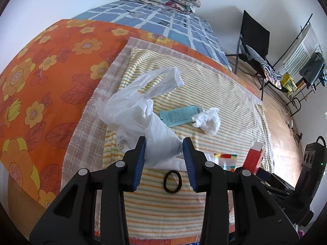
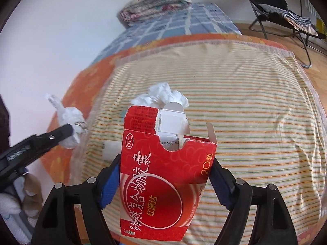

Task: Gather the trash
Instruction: 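Grasp the white plastic bag with the left tool while the right tool grasps the red tissue box, then lift the bag and tissue box and carry both over the blue basket, then open both tools to drop the bag and tissue box into the basket, then move both tools back over the white tube and black hair tie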

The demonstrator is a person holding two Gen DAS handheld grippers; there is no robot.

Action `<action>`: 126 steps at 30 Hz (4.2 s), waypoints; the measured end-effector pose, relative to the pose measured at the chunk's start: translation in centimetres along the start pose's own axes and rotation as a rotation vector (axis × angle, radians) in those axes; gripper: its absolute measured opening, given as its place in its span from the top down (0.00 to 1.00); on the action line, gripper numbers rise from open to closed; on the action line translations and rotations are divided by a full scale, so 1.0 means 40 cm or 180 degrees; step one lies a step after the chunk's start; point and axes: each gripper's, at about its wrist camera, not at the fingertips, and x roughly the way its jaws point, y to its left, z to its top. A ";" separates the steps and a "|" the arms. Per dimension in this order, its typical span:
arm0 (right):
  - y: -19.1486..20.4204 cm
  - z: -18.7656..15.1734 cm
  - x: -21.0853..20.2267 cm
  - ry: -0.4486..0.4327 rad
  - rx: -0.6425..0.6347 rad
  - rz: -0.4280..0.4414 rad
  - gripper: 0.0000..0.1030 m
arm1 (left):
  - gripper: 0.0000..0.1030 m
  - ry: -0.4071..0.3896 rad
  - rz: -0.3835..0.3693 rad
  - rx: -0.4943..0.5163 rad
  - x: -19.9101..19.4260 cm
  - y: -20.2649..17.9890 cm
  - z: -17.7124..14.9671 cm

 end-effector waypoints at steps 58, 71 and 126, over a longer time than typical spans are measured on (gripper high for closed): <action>-0.040 -0.430 -0.180 0.0095 -0.0848 0.0017 0.21 | 0.65 0.1232 -0.0524 0.0876 -0.067 -0.139 -0.613; -0.051 -0.454 -0.153 0.0254 -0.0817 0.0044 0.21 | 0.62 0.1360 -0.0443 0.0865 -0.042 -0.126 -0.627; -0.065 -0.133 -0.114 -0.0101 -0.0598 -0.0178 0.15 | 0.53 0.0536 0.0016 0.0541 0.055 -0.059 -0.212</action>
